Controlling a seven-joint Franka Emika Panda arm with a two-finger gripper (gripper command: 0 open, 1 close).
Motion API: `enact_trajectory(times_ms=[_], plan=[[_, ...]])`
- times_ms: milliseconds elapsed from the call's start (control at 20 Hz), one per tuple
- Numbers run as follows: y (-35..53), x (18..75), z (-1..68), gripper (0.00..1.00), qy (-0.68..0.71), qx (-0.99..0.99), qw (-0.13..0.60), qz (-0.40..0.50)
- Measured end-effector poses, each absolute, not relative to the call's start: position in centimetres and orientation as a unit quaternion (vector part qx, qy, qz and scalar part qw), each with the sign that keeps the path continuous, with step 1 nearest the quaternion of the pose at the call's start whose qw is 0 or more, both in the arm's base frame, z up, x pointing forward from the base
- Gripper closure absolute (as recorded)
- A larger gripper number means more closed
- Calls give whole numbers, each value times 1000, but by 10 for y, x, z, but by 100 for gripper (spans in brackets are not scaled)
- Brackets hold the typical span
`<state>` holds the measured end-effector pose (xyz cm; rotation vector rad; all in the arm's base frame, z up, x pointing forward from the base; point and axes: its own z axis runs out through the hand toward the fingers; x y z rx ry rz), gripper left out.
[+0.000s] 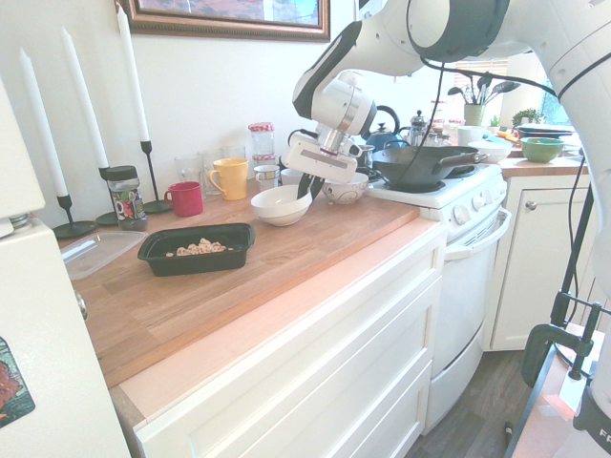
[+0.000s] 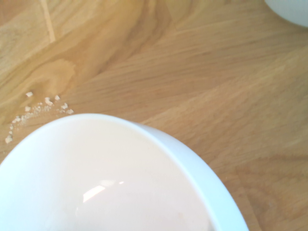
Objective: Put the cereal into the box
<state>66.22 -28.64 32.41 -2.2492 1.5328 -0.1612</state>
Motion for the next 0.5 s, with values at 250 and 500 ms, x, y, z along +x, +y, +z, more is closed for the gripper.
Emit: enact_trajectory(times_ms=[250, 500], plan=[[-287, 663, 318, 100, 556, -802, 211, -57], [-286, 664, 315, 0, 556, -802, 211, -57]])
